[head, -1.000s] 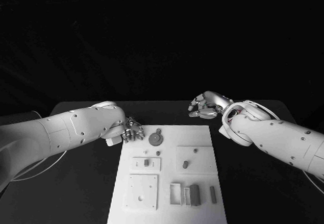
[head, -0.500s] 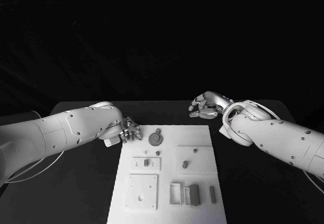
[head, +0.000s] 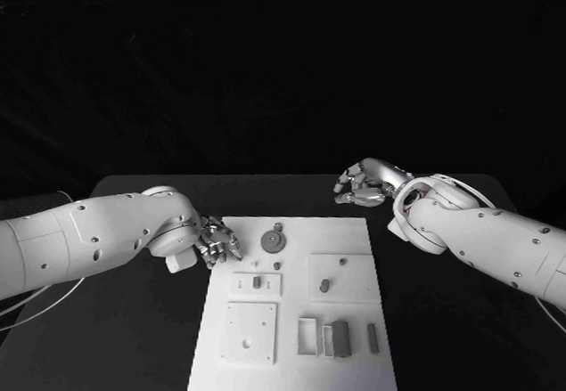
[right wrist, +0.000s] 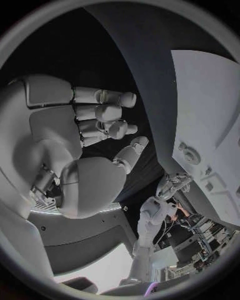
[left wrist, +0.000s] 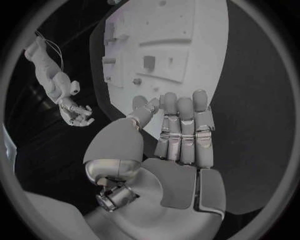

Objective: Assemble the parts on the task board

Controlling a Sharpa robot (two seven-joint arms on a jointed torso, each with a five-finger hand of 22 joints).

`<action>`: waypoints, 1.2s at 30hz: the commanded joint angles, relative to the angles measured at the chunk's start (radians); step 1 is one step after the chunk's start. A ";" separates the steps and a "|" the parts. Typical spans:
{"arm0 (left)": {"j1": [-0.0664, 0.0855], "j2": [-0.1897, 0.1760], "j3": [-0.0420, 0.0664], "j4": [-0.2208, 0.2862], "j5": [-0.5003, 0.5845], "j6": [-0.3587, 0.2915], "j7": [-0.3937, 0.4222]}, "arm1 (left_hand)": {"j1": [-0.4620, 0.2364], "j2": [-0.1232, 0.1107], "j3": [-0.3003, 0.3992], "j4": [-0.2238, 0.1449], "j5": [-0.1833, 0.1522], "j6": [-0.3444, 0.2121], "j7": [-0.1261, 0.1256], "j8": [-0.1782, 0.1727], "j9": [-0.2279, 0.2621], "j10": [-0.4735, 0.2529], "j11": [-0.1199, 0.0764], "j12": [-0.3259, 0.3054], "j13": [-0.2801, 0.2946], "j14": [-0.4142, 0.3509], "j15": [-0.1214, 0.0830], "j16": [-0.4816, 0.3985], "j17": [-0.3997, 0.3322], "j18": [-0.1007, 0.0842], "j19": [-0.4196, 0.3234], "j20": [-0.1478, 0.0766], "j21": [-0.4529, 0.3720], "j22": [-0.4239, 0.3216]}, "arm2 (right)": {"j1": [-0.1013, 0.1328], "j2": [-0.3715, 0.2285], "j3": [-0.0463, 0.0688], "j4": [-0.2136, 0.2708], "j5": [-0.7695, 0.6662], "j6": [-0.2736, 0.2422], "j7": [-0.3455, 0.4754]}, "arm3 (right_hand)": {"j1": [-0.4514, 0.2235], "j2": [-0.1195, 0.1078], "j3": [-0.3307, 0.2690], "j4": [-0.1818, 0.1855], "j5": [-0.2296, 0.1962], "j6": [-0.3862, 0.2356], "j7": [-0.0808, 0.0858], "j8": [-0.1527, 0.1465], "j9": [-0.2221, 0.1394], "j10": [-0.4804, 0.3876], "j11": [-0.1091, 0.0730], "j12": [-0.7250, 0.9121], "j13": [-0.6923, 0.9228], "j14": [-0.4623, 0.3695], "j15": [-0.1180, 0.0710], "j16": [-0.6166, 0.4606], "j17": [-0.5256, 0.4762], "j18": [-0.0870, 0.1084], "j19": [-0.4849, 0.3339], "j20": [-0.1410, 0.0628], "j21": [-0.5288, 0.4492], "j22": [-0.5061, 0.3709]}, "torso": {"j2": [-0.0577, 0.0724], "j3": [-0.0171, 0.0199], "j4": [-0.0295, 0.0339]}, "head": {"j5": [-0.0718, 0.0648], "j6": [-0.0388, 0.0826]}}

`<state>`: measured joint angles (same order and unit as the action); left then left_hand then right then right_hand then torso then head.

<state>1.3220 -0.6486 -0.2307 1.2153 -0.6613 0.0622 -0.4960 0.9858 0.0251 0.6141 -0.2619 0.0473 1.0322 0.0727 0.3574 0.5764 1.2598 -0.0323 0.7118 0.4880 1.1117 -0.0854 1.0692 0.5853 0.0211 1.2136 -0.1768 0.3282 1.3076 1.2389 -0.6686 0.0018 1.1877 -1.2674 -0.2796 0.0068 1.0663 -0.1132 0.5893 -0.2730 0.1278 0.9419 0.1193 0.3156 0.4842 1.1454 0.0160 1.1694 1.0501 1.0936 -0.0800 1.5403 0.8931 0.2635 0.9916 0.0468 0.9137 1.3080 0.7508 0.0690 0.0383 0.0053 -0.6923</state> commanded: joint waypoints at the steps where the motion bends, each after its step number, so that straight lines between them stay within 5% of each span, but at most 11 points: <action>1: 0.001 -0.037 0.000 0.070 0.091 -0.029 -0.051 | 0.023 0.011 0.005 -0.004 0.004 0.006 -0.001 0.034 0.033 0.010 -0.004 0.004 0.001 0.007 0.001 0.006 -0.001 0.019 0.005 -0.001 0.006 0.023 | -0.001 -0.002 0.001 0.002 -0.001 0.011 0.002 | -0.010 0.000 0.001 0.007 0.004 0.002 0.007 -0.007 0.000 -0.006 -0.001 -0.001 0.000 0.001 -0.006 -0.005 -0.001 -0.002 -0.004 0.002 -0.006 0.016 | 0.001 -0.0001 -0.0005 | -0.001 -0.002; 8: 0.000 -0.082 -0.005 0.161 0.038 -0.077 -0.070 | 0.022 0.007 0.006 -0.005 0.006 0.014 -0.005 0.038 0.034 0.018 -0.008 0.009 0.003 0.015 -0.004 0.012 -0.002 0.018 0.013 -0.005 0.014 0.022 | -0.001 -0.008 0.001 0.002 -0.001 0.015 0.000 | -0.010 0.000 0.002 0.007 0.004 0.002 0.007 -0.007 0.000 -0.006 -0.001 0.000 0.000 0.001 -0.006 -0.005 -0.001 -0.002 -0.004 0.002 -0.006 0.016 | 0.001 -0.0011 0.0002 | 0.000 -0.010; 13: -0.001 -0.089 -0.006 0.192 -0.038 -0.085 -0.079 | 0.010 -0.002 0.011 -0.006 0.042 0.032 -0.013 0.047 0.034 0.037 -0.017 0.019 0.006 0.035 -0.017 0.023 -0.005 0.017 0.030 -0.015 0.030 0.022 | -0.001 -0.009 0.001 0.002 -0.001 0.018 0.000 | -0.011 0.000 0.001 0.008 0.004 0.002 0.007 -0.007 0.000 -0.006 -0.001 0.000 0.000 0.001 -0.006 -0.005 -0.001 -0.002 -0.004 0.002 -0.006 0.016 | 0.002 -0.0010 -0.0011 | 0.004 -0.012; 19: -0.009 -0.081 -0.006 0.201 -0.107 -0.106 -0.081 | -0.009 -0.018 0.012 -0.003 0.111 0.055 -0.025 0.063 0.036 0.055 -0.028 0.041 0.015 0.054 -0.029 0.046 -0.002 0.015 0.048 -0.028 0.055 0.023 | -0.001 -0.009 0.001 0.003 -0.001 0.020 0.000 | -0.011 0.000 0.001 0.008 0.004 0.002 0.007 -0.007 0.001 -0.006 -0.001 0.000 0.000 0.001 -0.006 -0.005 -0.001 -0.002 -0.004 0.002 -0.006 0.016 | 0.002 0.0008 -0.0011 | 0.009 -0.017; 36: -0.024 -0.056 -0.006 0.195 -0.157 -0.088 -0.100 | -0.030 -0.041 0.009 0.015 0.173 0.077 -0.048 0.133 0.047 0.065 -0.051 0.123 0.052 0.068 -0.056 0.124 0.011 0.010 0.066 -0.055 0.133 0.025 | -0.001 -0.009 0.001 0.004 -0.001 0.021 0.000 | -0.009 0.000 0.002 0.007 0.004 0.002 0.007 -0.007 0.001 -0.006 -0.001 0.000 0.000 0.000 -0.006 -0.005 -0.001 -0.002 -0.005 0.002 -0.006 0.016 | 0.003 0.0033 -0.0032 | 0.013 -0.025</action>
<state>1.2989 -0.7078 -0.2373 1.4097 -0.7985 -0.0350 -0.5882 0.9524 -0.0165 0.6241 -0.2508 0.2150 1.0780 0.0457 0.3573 0.5395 1.3224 -0.0740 0.8300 0.5385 1.1772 -0.1309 1.1896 0.5951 0.0192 1.2798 -0.2219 0.4569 1.3081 1.2383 -0.6775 0.0018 1.1892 -1.2672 -0.2703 0.0042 1.0663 -0.1132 0.5921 -0.2703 0.1278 0.9436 0.1218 0.3123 0.4842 1.1454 0.0160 1.1694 1.0501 1.0938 -0.0762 1.5403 0.8927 0.2635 0.9916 0.0468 0.9137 1.3077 0.7537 0.0722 0.0346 0.0174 -0.7156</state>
